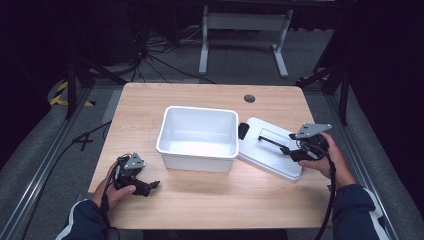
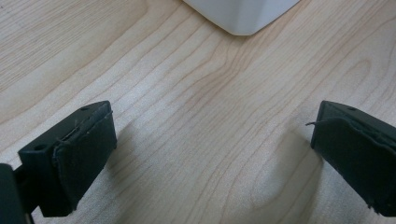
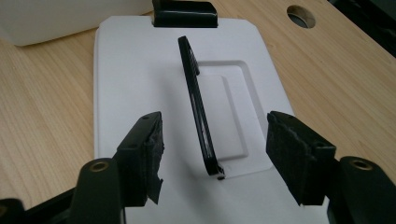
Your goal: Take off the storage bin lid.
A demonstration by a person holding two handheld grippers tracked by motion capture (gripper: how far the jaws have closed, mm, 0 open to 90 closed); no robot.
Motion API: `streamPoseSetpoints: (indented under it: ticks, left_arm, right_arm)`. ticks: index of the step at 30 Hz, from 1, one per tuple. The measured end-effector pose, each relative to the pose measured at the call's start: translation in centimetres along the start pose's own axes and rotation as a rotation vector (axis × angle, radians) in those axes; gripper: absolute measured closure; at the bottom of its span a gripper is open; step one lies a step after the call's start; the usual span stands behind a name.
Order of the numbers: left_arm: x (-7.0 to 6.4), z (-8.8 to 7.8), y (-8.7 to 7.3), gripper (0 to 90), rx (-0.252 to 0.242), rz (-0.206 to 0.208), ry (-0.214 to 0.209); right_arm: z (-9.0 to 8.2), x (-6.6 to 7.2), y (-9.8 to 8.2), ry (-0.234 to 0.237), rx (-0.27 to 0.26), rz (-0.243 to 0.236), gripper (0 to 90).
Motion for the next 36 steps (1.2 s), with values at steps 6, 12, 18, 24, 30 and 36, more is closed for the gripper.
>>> streamPoseSetpoints:
  ticks: [6, 12, 18, 24, 30, 36]
  left_arm:
    - [0.0, 0.0, 0.0, 0.5, 0.0, 0.0, 0.0]
    - [0.1, 0.0, 0.0, 0.3, -0.001, 0.003, 0.0]
    - [0.1, 0.0, 0.0, 0.3, -0.001, 0.003, 0.0]
    - [0.1, 0.0, 0.0, 0.3, -0.002, 0.003, 0.0]
    - [0.0, 0.0, 0.0, 0.3, -0.002, 0.001, -0.001]
    - [0.1, 0.0, 0.0, 0.3, -0.001, 0.003, 0.0]
  right_arm:
    - [-1.3, 0.6, -1.2, -0.022, -0.026, 0.015, 36.1]
    - [-2.4, 1.1, -2.8, -0.045, -0.058, 0.034, 35.9]
    - [-2.7, 1.7, -4.4, -0.045, -0.061, 0.048, 35.3]
    - [-2.5, 2.4, -6.6, -0.073, -0.047, 0.1, 35.4]
    - [-2.0, 2.7, -8.9, -0.058, -0.032, 0.139, 31.3]
    - [-0.6, 3.5, -11.2, 0.006, -0.072, 0.212, 24.3]
Point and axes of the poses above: each handheld gripper's, and its own axes: z roughly forward along the jaws, y roughly out of its top, x roughly to its left, the point moved 3 cm from there along z, roughly forward along the jaws, and after that the axes turned 14 degrees about x, right-handed, at the moved point
